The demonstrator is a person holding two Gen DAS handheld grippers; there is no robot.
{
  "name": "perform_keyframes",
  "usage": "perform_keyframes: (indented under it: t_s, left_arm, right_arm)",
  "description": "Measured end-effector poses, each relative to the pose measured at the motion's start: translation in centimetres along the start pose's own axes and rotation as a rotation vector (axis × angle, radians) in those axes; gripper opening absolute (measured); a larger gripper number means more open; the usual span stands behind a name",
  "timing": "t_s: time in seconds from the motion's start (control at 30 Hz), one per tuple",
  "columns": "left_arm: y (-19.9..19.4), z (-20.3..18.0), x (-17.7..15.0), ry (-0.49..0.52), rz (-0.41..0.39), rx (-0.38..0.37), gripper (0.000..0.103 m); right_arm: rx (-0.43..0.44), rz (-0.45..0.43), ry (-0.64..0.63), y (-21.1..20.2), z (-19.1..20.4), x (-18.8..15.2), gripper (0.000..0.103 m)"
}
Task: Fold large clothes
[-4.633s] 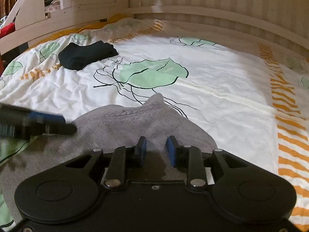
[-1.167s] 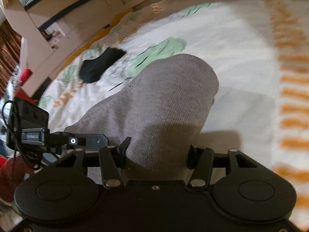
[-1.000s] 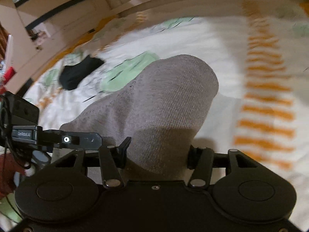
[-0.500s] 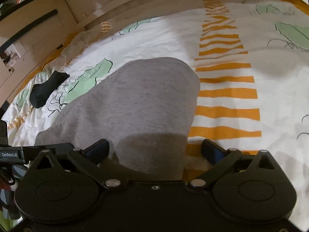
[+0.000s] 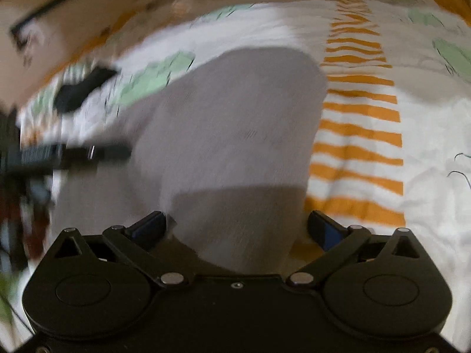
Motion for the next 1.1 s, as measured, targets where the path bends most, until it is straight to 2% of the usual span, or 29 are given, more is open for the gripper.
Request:
perform_keyframes:
  t_s: [0.1, 0.23, 0.37, 0.43, 0.6, 0.8, 1.0, 1.1]
  left_arm:
    - [-0.5, 0.2, -0.1, 0.002, -0.009, 0.012, 0.087]
    - [-2.0, 0.4, -0.1, -0.004, -0.035, 0.038, 0.087]
    - [-4.5, 1.6, 0.2, 0.008, -0.086, 0.124, 0.086]
    - [-6.4, 2.3, 0.4, 0.026, -0.124, 0.194, 0.085]
    - [-11.7, 2.5, 0.2, 0.038, -0.199, 0.262, 0.085]
    - [-17.0, -0.8, -1.8, 0.153, -0.241, 0.398, 0.086]
    - [-20.5, -4.4, -4.8, 0.208, -0.273, 0.539, 0.086]
    - [-21.1, -5.8, -6.3, 0.205, -0.251, 0.55, 0.086]
  right_arm:
    - [-0.027, 0.018, -0.028, -0.5, 1.1, -1.5, 0.102]
    - [-0.029, 0.03, 0.035, -1.8, 1.6, -2.8, 0.102]
    - [-0.067, 0.056, 0.017, -3.2, 2.6, -4.5, 0.102]
    - [-0.092, 0.053, 0.007, -4.0, 3.3, -5.2, 0.102]
    - [-0.077, -0.05, 0.074, -7.3, 4.8, -5.7, 0.102]
    - [-0.126, -0.227, 0.098, -12.1, 6.6, -5.9, 0.102]
    - [-0.19, -0.331, 0.11, -15.3, 7.8, -7.0, 0.102]
    - [-0.223, -0.345, 0.122, -16.3, 8.2, -7.9, 0.102]
Point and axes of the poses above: each gripper's, at about its wrist camera, not at the fingertips, and y roughly the way its jaws point, z to its left, x to its top, the point moved 8 cm from there along y, roughly the way its jaws point, and after that the axes turned 2 degrees about y, right-handed, at the moved point
